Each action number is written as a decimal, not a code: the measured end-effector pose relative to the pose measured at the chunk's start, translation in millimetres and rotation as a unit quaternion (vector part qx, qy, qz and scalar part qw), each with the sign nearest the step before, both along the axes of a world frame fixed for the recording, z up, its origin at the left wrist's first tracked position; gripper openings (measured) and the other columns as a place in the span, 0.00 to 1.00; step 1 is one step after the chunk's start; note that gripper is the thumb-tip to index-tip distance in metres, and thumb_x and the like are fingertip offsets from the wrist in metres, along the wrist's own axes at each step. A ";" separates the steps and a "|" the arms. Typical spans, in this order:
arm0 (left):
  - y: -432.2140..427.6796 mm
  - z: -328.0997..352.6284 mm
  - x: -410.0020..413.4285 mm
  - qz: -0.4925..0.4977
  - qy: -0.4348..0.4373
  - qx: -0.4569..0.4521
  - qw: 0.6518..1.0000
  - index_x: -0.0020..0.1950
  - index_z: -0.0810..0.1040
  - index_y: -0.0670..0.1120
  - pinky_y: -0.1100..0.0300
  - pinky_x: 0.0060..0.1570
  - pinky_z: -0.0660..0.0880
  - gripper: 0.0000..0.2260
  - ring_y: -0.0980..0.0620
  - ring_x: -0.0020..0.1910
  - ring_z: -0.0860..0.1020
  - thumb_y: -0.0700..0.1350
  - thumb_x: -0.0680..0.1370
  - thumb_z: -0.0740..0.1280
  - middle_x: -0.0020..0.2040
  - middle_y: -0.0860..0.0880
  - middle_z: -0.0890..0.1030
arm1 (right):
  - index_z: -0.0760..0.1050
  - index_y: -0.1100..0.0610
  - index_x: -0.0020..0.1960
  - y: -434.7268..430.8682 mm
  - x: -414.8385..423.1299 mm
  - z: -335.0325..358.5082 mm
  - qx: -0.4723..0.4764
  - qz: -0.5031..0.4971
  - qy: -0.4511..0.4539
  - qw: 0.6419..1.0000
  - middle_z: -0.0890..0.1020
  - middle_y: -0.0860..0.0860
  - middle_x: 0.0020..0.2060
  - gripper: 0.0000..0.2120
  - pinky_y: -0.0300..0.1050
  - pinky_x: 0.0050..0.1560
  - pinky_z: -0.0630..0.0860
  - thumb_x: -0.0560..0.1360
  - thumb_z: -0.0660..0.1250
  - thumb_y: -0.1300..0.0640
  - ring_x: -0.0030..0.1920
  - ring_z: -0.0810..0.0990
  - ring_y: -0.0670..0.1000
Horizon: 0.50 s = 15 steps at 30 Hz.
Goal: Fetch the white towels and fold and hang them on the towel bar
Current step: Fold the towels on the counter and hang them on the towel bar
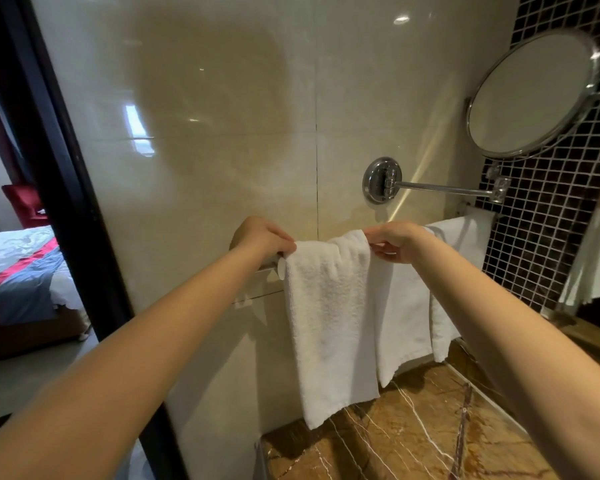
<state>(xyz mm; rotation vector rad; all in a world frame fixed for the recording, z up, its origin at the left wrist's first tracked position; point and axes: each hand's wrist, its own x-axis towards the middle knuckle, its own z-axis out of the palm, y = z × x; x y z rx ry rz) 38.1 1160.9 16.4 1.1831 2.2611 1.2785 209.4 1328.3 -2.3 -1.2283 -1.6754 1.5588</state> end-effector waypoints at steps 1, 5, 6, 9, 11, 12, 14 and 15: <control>1.1 -1.4 0.0 0.002 0.021 -0.005 1.000 0.43 0.84 0.48 0.69 0.27 0.69 0.05 0.58 0.35 0.79 0.41 0.69 0.75 0.39 0.51 0.83 | 0.77 0.54 0.39 1.0 -0.6 -0.1 0.009 -0.003 -0.004 1.000 0.78 0.47 0.36 0.08 0.35 0.42 0.72 0.74 0.69 0.64 0.39 0.74 0.43; 5.8 -6.4 4.9 0.030 0.192 -0.055 0.979 0.40 0.84 0.54 0.61 0.39 0.77 0.04 0.53 0.43 0.80 0.49 0.66 0.74 0.40 0.54 0.83 | 0.78 0.57 0.40 5.4 -4.0 0.3 0.069 -0.021 -0.054 0.996 0.78 0.51 0.36 0.05 0.41 0.50 0.76 0.71 0.71 0.64 0.40 0.76 0.47; 8.0 -8.0 6.2 0.036 0.238 -0.053 0.969 0.40 0.84 0.54 0.58 0.44 0.78 0.05 0.52 0.48 0.79 0.50 0.66 0.73 0.43 0.54 0.83 | 0.78 0.57 0.40 6.8 -4.8 0.3 0.091 -0.031 -0.062 0.993 0.79 0.51 0.36 0.05 0.43 0.52 0.77 0.70 0.72 0.65 0.41 0.77 0.48; 12.6 -12.0 9.4 -0.008 0.295 -0.032 0.955 0.50 0.84 0.52 0.57 0.49 0.76 0.11 0.50 0.53 0.78 0.48 0.68 0.73 0.52 0.52 0.82 | 0.81 0.60 0.38 10.9 -4.5 -2.2 0.181 -0.041 -0.071 0.980 0.80 0.52 0.33 0.09 0.46 0.48 0.80 0.68 0.69 0.72 0.39 0.78 0.51; 13.7 -14.6 11.4 -0.049 0.311 -0.040 0.948 0.54 0.83 0.49 0.59 0.46 0.74 0.12 0.52 0.50 0.79 0.46 0.71 0.72 0.53 0.51 0.83 | 0.82 0.62 0.39 13.0 -2.7 -5.0 0.242 -0.024 -0.066 0.968 0.81 0.53 0.32 0.10 0.48 0.46 0.81 0.65 0.68 0.74 0.37 0.79 0.53; 13.9 -15.9 12.3 -0.062 0.318 -0.043 0.945 0.54 0.83 0.48 0.60 0.45 0.73 0.11 0.52 0.48 0.80 0.46 0.72 0.71 0.52 0.51 0.83 | 0.82 0.61 0.39 14.8 -2.1 -6.6 0.263 -0.018 -0.068 0.962 0.82 0.53 0.32 0.10 0.50 0.48 0.81 0.65 0.68 0.74 0.38 0.80 0.53; 13.5 -17.4 13.1 -0.074 0.329 -0.046 0.940 0.53 0.84 0.47 0.60 0.45 0.74 0.09 0.52 0.47 0.80 0.45 0.73 0.71 0.51 0.50 0.84 | 0.83 0.61 0.40 17.2 -1.5 -8.0 0.292 -0.009 -0.087 0.952 0.82 0.51 0.33 0.11 0.51 0.51 0.81 0.64 0.68 0.73 0.39 0.80 0.53; 13.1 -17.8 13.1 -0.077 0.335 -0.047 0.938 0.52 0.84 0.47 0.60 0.46 0.74 0.09 0.52 0.47 0.80 0.45 0.74 0.71 0.51 0.50 0.84 | 0.83 0.61 0.41 17.6 -1.4 -7.4 0.300 -0.008 -0.099 0.949 0.82 0.51 0.33 0.11 0.51 0.51 0.80 0.65 0.68 0.73 0.40 0.79 0.52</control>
